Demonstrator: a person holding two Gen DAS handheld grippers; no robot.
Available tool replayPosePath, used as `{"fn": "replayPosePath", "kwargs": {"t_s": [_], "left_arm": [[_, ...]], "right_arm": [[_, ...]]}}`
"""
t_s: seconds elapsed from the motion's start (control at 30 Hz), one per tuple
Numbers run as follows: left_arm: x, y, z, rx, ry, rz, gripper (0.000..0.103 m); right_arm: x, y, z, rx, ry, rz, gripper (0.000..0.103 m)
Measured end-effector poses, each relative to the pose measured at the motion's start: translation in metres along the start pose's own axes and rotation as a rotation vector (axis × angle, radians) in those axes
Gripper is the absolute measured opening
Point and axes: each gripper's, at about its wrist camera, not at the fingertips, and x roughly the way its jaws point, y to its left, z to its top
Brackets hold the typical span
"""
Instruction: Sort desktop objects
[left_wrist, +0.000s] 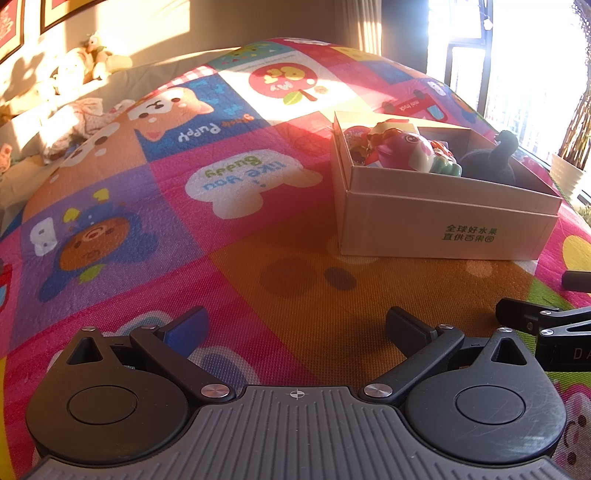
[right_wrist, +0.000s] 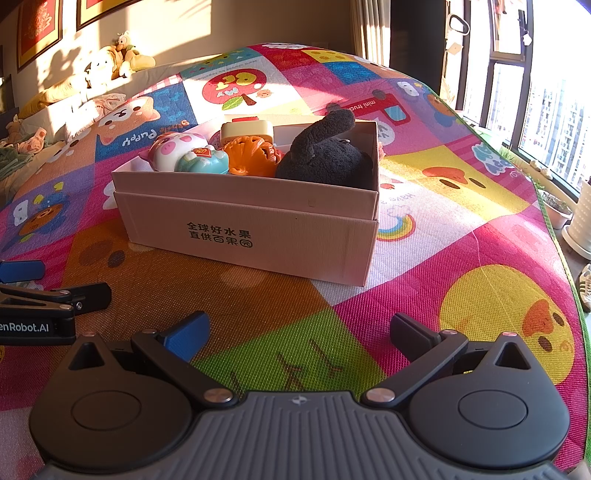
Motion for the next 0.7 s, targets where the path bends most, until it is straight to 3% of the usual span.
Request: {"fn": "replayPosePath", "kwargs": {"t_s": [0.7], "left_arm": [[0.0032, 0.0019, 0.0052, -0.011, 0.037, -0.005, 0.103]], "right_arm": [[-0.0007, -0.0007, -0.0003, 0.001, 0.000, 0.001, 0.103]]}}
